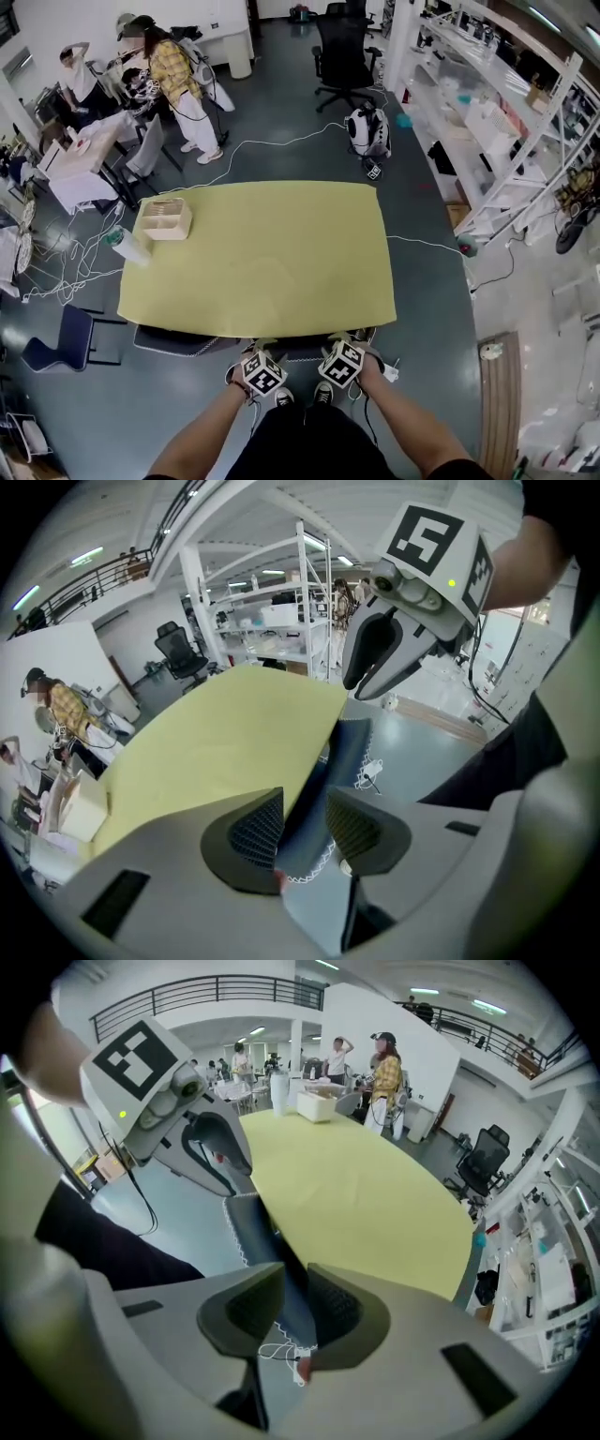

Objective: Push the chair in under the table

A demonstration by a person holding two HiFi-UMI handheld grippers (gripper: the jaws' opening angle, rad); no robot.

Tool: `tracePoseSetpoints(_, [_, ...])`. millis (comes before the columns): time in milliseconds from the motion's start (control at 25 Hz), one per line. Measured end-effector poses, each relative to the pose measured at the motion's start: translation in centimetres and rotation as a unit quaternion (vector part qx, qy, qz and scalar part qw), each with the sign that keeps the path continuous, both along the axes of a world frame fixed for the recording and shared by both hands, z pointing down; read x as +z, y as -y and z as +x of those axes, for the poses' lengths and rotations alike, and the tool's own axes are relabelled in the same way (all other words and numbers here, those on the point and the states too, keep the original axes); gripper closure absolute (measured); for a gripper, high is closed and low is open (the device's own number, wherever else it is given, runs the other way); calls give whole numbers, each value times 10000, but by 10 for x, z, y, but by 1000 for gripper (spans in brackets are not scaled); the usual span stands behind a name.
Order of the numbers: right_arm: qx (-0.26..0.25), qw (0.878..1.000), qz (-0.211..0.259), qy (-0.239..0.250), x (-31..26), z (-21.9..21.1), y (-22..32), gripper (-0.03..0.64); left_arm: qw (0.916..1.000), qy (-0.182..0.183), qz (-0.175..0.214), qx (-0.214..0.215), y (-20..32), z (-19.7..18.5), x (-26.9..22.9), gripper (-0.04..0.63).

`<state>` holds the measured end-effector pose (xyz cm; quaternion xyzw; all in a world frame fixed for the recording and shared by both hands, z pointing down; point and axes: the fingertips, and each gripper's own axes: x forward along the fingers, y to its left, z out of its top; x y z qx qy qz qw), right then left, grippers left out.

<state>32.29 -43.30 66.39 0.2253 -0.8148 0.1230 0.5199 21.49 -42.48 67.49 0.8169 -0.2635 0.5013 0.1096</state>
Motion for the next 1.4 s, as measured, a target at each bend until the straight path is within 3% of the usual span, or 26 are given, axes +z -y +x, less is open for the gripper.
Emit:
tracePoseSetpoints(280, [375,9971,409,527,-66,-10,16,563,9967,-510,559,-286,21,11,-68,479])
tracePoseSetpoints(520, [727,9908,666,927,-116,-16,16,580,9890,-983,940,-575,25,14,-126,509])
tracePoseSetpoints(920, [1557,9635,1074,1895,-207,-1,38,595,9637,-1862,1655,-965,38,14,-229,555])
tracePoseSetpoints(1400, [1509,9458,1786,2255,-292,-7,65,598,9382,-2302,2349,-1080,54,-9,-316,583])
